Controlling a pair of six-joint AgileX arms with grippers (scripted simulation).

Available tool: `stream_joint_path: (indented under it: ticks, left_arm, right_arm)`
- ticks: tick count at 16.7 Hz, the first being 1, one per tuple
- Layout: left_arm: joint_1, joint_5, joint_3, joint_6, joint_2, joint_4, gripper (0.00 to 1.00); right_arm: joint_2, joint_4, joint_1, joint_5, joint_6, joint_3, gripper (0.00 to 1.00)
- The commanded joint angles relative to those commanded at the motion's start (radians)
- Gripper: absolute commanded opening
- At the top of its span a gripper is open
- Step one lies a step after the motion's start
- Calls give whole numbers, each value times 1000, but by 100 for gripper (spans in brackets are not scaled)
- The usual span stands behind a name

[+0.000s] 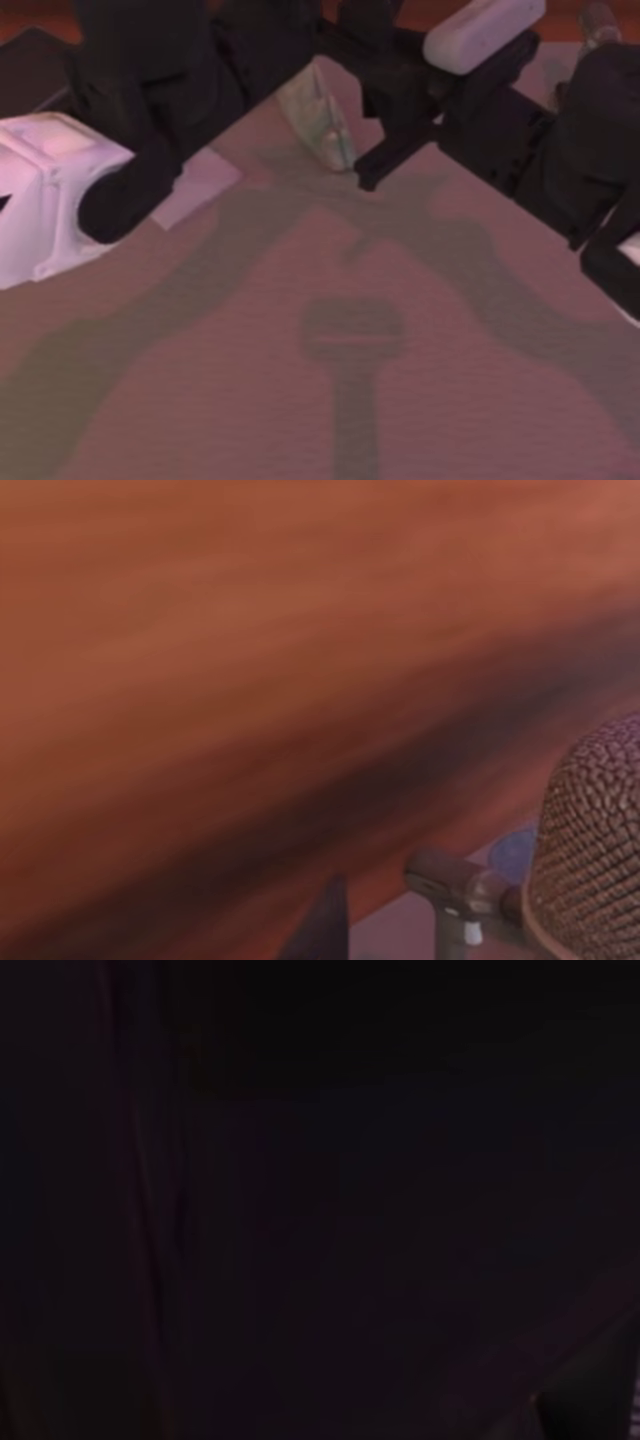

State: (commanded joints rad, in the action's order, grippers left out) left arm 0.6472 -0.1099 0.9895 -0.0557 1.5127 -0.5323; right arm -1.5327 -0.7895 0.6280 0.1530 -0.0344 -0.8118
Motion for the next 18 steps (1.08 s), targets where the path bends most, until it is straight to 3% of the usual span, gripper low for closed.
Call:
stream_joint_path:
  ticks: [6,15,18]
  left_arm:
    - [0,0,0,0,0,0,2]
    - [0,0,0,0,0,0,0]
    - [0,0,0,0,0,0,0]
  right_arm:
    - [0,0,0,0,0,0,0]
    - [0,0,0,0,0,0,0]
    - [0,0,0,0,0,0,23]
